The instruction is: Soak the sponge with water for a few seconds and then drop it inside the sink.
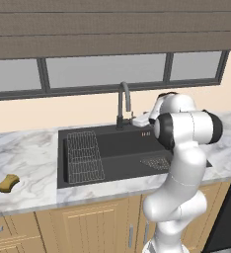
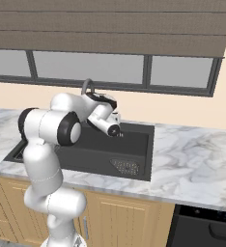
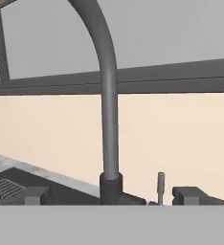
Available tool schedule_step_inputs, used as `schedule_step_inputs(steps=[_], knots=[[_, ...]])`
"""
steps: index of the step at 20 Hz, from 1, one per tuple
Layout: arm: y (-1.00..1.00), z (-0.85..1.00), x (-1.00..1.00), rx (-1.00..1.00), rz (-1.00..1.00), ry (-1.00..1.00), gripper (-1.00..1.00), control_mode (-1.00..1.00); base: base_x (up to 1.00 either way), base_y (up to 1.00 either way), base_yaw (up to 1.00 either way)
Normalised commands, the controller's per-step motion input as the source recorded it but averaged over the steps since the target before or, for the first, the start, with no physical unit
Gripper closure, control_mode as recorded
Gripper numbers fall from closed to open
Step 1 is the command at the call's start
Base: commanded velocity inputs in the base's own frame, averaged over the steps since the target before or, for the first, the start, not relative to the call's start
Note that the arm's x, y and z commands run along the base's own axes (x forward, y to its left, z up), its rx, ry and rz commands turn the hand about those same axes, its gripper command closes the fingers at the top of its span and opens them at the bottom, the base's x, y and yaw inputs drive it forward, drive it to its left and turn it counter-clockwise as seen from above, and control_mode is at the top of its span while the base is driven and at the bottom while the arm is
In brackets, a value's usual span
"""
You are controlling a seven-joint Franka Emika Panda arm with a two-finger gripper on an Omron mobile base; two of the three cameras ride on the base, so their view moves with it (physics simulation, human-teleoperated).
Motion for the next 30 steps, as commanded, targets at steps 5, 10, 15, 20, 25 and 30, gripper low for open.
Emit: schedule_step_inputs(steps=[5, 10, 15, 20, 25, 30], knots=[[0.10, -0.10, 0.09, 0.00, 0.00, -0.05, -1.00, -1.00, 0.00, 0.00, 0.00], [0.01, -0.22, 0.08, 0.00, 0.00, -0.03, -1.00, -1.00, 0.00, 0.00, 0.00], [0.00, -0.15, 0.11, 0.00, -0.01, -0.01, -1.00, -1.00, 0.00, 0.00, 0.00], [0.00, -0.01, 0.18, 0.00, -0.05, 0.00, -1.00, -1.00, 0.00, 0.00, 0.00], [0.00, 0.00, 0.16, 0.00, -0.06, 0.00, -1.00, -1.00, 0.00, 0.00, 0.00], [0.00, -0.02, 0.19, 0.00, -0.05, -0.01, -1.00, -1.00, 0.00, 0.00, 0.00]])
